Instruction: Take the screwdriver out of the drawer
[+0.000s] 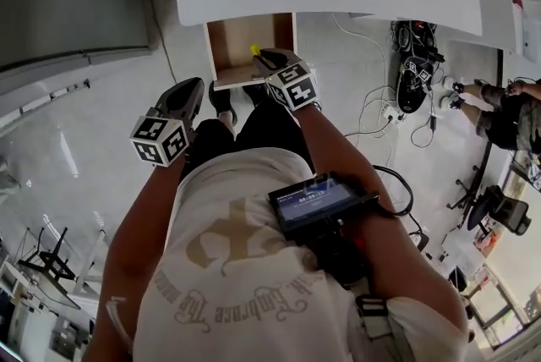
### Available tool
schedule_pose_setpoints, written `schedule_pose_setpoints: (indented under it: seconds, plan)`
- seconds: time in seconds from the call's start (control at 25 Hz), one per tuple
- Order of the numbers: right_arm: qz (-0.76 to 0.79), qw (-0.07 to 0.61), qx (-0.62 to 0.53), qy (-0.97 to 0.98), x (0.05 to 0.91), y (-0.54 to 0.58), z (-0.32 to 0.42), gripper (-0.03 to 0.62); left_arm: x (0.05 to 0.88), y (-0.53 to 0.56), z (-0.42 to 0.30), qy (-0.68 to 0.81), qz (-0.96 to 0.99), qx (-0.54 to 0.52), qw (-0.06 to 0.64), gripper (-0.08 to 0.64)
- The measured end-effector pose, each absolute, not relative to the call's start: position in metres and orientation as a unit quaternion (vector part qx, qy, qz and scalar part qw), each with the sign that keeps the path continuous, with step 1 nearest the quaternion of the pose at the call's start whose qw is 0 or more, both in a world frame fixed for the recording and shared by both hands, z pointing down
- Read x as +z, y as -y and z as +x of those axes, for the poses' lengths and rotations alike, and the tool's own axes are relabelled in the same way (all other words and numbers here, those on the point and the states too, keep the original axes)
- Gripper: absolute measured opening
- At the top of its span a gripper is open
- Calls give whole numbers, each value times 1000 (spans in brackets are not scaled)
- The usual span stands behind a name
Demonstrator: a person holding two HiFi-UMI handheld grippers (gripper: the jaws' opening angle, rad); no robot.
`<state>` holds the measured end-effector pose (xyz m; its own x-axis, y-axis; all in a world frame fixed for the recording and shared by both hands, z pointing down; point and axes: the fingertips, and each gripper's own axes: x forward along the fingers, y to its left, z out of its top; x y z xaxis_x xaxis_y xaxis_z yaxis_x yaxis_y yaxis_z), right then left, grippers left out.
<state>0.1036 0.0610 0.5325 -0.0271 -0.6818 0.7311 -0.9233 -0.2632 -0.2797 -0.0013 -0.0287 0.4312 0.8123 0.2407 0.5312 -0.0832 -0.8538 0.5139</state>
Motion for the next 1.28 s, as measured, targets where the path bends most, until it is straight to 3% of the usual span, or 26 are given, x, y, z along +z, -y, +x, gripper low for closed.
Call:
schedule_pose_setpoints:
  seconds: [1.28]
  plan:
    - [774,48,346,528,439,-77,104,54,407,39,17,-139,922,290,217,12]
